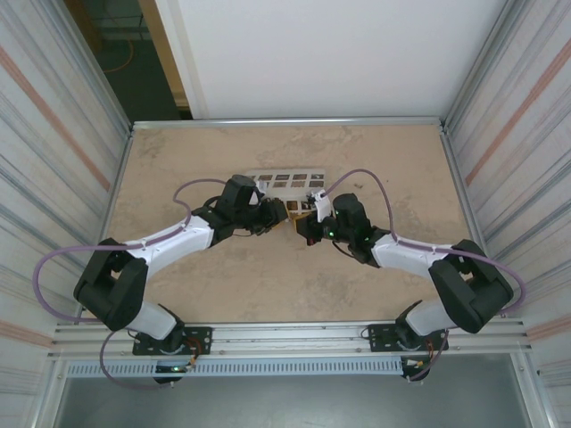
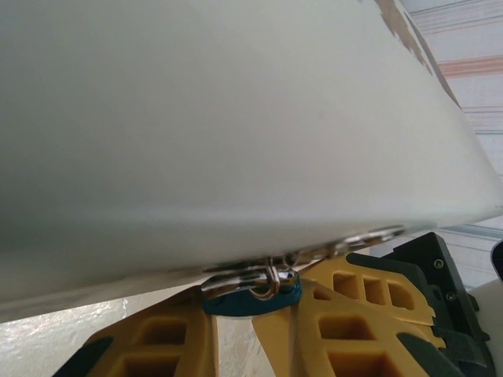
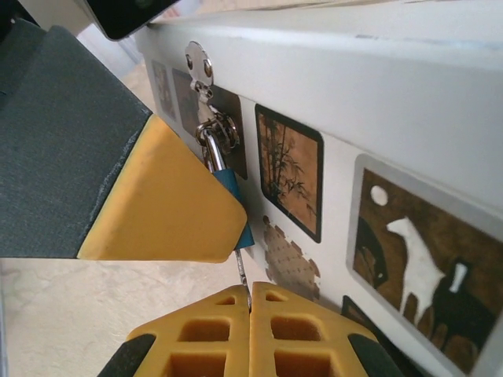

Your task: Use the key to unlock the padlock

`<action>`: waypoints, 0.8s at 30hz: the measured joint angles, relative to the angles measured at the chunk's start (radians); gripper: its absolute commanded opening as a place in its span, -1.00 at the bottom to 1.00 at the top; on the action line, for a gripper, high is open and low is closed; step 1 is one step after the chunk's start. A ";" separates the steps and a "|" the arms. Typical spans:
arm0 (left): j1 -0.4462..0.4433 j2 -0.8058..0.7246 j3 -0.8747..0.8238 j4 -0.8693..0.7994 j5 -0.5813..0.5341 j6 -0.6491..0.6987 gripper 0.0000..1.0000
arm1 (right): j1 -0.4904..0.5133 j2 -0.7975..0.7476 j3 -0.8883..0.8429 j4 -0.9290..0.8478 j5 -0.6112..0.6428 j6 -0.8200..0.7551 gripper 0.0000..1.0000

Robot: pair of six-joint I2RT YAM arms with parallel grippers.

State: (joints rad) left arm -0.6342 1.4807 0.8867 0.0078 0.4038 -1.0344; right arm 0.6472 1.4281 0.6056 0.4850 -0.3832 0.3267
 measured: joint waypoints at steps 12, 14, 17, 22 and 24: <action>-0.001 0.000 -0.018 0.023 -0.011 0.000 -0.70 | -0.021 0.028 0.000 0.028 -0.065 0.036 -1.00; -0.001 0.000 -0.018 0.024 -0.011 0.000 -0.70 | -0.021 0.028 0.000 0.028 -0.063 0.035 -1.00; -0.001 0.000 -0.018 0.024 -0.011 0.000 -0.70 | -0.021 0.028 0.000 0.028 -0.062 0.035 -1.00; -0.005 0.000 -0.029 0.044 -0.023 -0.002 -0.70 | -0.016 0.029 0.005 0.014 -0.043 0.034 -1.00; -0.007 0.000 -0.035 0.053 -0.031 -0.004 -0.70 | -0.011 0.029 0.015 -0.011 -0.028 0.032 -1.00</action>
State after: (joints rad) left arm -0.6411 1.4807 0.8520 0.0608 0.3725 -1.0386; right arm 0.6361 1.4567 0.6205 0.4740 -0.4110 0.3592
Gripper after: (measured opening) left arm 0.227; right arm 0.060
